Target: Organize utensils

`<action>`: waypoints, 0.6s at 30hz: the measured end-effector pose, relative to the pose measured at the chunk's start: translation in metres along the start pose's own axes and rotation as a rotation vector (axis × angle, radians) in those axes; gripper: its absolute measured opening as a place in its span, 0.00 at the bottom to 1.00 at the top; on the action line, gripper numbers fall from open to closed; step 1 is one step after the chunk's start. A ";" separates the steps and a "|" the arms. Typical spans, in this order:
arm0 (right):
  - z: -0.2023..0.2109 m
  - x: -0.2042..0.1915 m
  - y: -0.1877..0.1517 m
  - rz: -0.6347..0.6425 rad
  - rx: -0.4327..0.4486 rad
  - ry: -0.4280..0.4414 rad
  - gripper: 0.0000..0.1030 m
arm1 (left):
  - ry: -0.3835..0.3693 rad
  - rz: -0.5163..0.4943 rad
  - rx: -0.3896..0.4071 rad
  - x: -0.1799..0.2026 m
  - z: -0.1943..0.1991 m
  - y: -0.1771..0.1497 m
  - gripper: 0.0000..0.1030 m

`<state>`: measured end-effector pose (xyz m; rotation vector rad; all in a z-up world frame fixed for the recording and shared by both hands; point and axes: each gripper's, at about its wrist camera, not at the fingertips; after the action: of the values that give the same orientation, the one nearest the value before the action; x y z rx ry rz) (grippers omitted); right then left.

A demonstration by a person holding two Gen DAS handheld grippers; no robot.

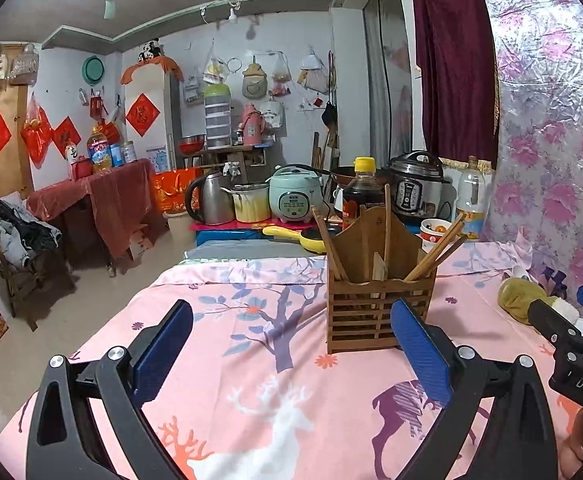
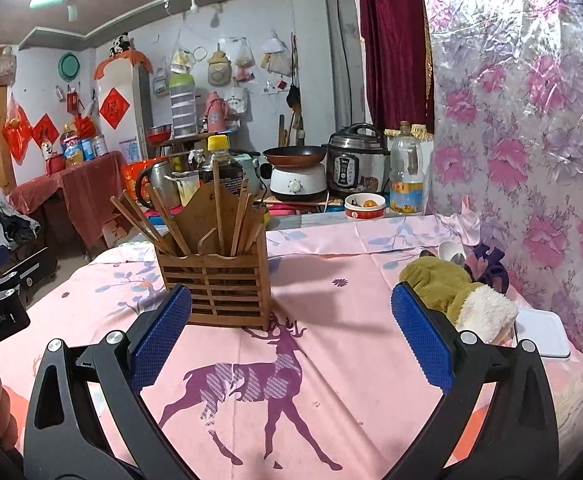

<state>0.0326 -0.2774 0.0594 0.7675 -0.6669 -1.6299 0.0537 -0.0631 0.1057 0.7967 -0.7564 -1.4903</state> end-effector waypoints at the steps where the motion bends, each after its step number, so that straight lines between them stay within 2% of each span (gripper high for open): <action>1: 0.000 0.000 0.000 0.000 -0.001 0.002 0.94 | 0.003 -0.001 0.002 0.000 0.000 0.000 0.94; 9: -0.001 -0.006 -0.001 0.021 -0.004 0.000 0.94 | -0.021 0.010 -0.013 -0.002 -0.004 -0.001 0.94; 18: -0.001 -0.006 -0.002 0.020 0.000 -0.003 0.94 | 0.001 0.017 -0.032 -0.002 -0.009 -0.002 0.94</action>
<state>0.0329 -0.2713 0.0585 0.7560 -0.6744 -1.6136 0.0600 -0.0609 0.0996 0.7645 -0.7353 -1.4832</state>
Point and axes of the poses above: each gripper's, at about its wrist camera, not at the fingertips, and z roughly against the way its jaws point, x to its right, y to its top, and after that the axes turned 10 degrees about -x, right-handed
